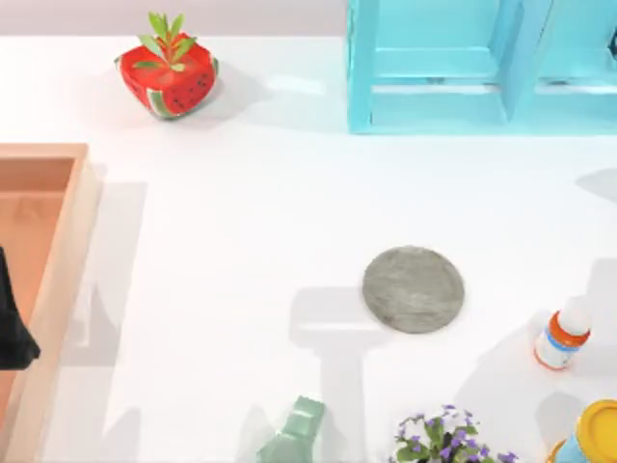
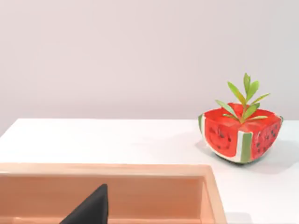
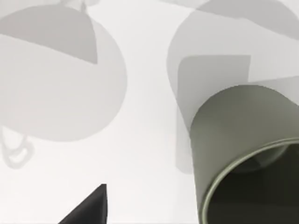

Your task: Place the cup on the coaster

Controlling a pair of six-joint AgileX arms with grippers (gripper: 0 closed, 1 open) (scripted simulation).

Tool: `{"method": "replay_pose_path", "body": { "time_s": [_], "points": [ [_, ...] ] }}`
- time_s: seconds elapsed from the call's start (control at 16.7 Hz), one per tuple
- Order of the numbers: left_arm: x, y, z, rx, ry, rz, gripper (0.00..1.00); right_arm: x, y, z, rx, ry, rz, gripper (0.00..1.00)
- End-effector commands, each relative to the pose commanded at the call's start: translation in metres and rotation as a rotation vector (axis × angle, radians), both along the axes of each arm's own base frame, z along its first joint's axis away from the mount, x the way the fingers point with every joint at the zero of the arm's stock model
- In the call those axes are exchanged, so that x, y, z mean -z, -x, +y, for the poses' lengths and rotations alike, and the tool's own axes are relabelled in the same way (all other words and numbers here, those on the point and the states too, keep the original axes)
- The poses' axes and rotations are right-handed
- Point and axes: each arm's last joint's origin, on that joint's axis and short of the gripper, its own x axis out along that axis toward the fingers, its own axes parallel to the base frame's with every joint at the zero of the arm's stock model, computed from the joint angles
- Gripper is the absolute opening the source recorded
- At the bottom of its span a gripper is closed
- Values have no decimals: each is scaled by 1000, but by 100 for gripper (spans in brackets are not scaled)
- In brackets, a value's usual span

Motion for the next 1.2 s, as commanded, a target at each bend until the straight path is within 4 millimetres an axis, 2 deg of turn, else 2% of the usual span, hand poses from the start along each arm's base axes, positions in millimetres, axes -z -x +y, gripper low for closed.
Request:
{"method": "replay_pose_path", "body": {
  "time_s": [0.24,0.66,1.2],
  "points": [
    [0,0,0,0,0,0,100,26,8,-4,1,-2,4,100],
    [0,0,0,0,0,0,100,31,13,-7,3,-3,6,100],
    [0,0,0,0,0,0,100,31,13,-7,3,-3,6,32]
  ]
}}
